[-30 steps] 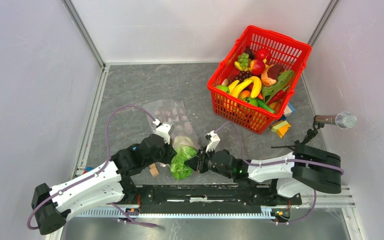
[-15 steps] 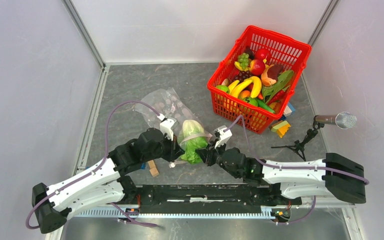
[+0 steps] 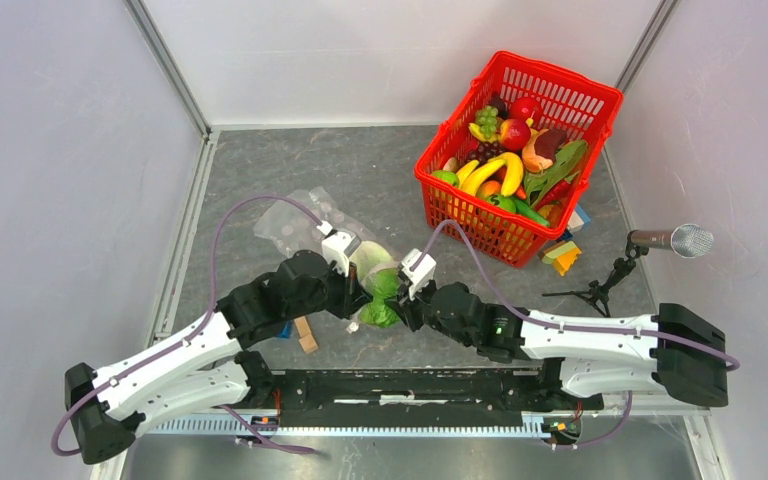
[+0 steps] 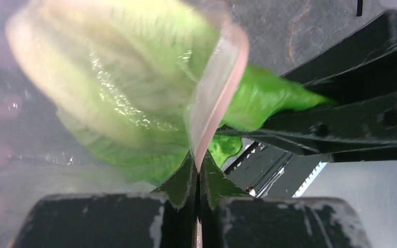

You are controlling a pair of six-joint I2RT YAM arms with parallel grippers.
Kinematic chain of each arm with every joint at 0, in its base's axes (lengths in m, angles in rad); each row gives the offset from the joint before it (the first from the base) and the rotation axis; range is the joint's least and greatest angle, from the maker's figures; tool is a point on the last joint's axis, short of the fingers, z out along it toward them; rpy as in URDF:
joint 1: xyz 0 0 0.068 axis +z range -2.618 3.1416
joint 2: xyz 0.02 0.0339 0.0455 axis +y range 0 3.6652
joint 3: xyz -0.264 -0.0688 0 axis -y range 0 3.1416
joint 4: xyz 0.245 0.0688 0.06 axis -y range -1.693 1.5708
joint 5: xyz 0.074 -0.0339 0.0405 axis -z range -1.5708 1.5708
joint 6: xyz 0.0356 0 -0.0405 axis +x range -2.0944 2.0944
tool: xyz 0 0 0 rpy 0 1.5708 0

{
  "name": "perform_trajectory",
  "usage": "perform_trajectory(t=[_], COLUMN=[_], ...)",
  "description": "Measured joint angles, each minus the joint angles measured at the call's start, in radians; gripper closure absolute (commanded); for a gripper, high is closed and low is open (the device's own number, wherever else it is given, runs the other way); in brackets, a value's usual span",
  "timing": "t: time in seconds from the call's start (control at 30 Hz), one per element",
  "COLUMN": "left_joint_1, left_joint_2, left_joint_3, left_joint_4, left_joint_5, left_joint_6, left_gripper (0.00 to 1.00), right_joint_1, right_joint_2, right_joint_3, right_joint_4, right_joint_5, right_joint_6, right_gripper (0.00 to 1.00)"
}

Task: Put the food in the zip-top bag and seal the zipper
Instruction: Place the fake vegetable in the zipper food storage bag.

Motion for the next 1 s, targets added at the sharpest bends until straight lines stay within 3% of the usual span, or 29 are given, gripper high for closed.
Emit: perform_trajectory(t=[0.27, 0.7, 0.9, 1.0], left_joint_1=[0.000, -0.002, -0.004, -0.008], left_joint_2=[0.100, 0.095, 0.124, 0.152], left_joint_3=[0.119, 0.135, 0.146, 0.147], left_joint_4=[-0.001, -0.052, -0.021, -0.001], left_joint_5=[0.049, 0.071, 0.134, 0.159], left_joint_6=[0.089, 0.190, 0.201, 0.201], left_gripper=[0.98, 0.98, 0.98, 0.98], right_joint_1=[0.001, 0.002, 0.005, -0.002], right_joint_2=[0.020, -0.054, -0.043, -0.063], right_joint_3=[0.021, 0.002, -0.003, -0.043], right_joint_4=[-0.058, -0.066, -0.049, -0.001], right_joint_5=[0.033, -0.059, -0.009, 0.024], right_joint_6=[-0.114, -0.457, -0.457, -0.403], right_gripper=[0.93, 0.94, 1.00, 0.96])
